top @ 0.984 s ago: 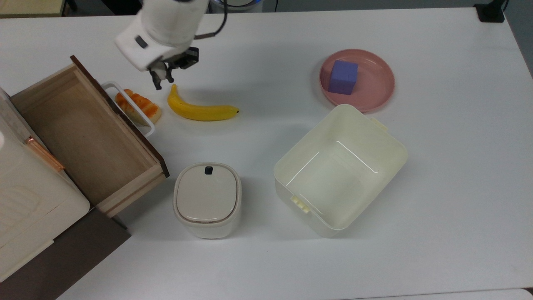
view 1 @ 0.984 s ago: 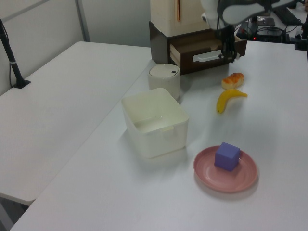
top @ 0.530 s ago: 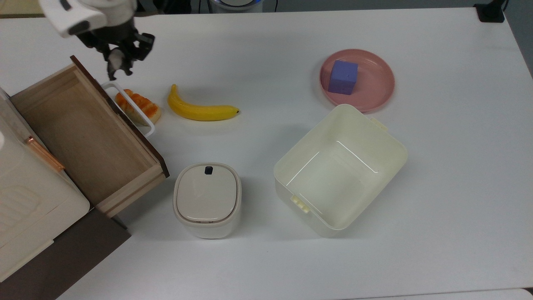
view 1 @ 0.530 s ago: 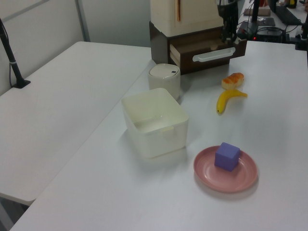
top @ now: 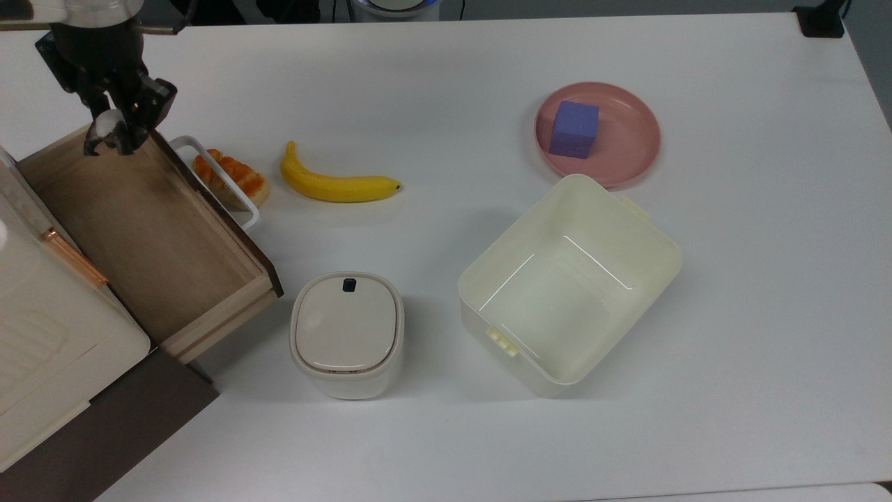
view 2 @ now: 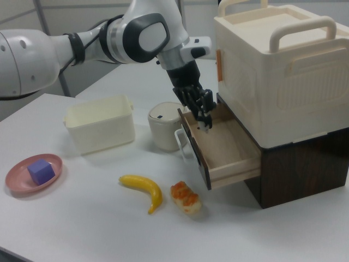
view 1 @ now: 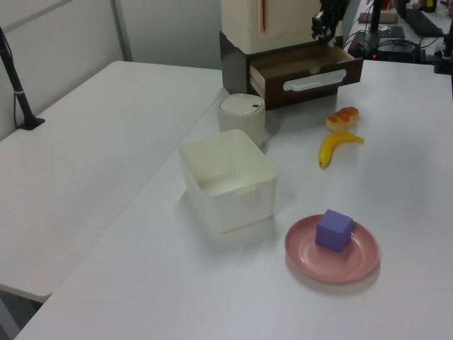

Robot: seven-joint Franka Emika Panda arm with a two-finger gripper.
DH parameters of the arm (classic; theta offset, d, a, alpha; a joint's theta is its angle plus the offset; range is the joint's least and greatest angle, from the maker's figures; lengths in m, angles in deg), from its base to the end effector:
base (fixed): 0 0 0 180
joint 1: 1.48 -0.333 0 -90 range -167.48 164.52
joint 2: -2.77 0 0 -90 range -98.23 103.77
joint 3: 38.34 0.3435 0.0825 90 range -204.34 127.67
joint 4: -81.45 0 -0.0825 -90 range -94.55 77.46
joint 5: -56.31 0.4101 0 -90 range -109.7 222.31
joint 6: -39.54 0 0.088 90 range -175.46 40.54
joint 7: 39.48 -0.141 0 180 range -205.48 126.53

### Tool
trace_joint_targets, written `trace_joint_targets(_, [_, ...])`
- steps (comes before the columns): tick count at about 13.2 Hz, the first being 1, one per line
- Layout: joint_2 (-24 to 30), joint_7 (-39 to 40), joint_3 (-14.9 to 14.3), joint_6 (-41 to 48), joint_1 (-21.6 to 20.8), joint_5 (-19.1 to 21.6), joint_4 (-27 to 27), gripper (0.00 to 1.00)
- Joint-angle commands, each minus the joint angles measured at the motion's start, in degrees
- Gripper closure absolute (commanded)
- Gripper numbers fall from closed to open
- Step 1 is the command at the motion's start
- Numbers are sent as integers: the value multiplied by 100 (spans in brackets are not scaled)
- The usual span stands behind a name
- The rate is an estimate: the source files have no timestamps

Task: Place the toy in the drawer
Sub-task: 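Carry the panda toy over the open wooden drawer, then lower the panda toy into the drawer and open the gripper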

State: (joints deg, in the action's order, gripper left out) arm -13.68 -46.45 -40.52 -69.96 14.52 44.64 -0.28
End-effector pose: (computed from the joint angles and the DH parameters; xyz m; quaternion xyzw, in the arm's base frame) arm 0.6675 -0.2377 0.5439 0.9712 -0.1904 0.0875 0.1131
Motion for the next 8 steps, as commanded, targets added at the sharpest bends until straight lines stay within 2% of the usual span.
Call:
trace_joint_targets(1, [-112, -111, -46, -238, 52, 50, 8, 100])
trace_joint_targets(5, [-446, -120, -107, -580, 166, -117, -18, 100])
trace_joint_targets(6, [-473, -120, -107, -625, 210, -99, -18, 54])
trace_joint_targets(7, [-473, -163, -107, -626, 228, -91, -18, 16])
trace_joint_targets(8, [-473, -260, -107, -634, 228, -108, -27, 0])
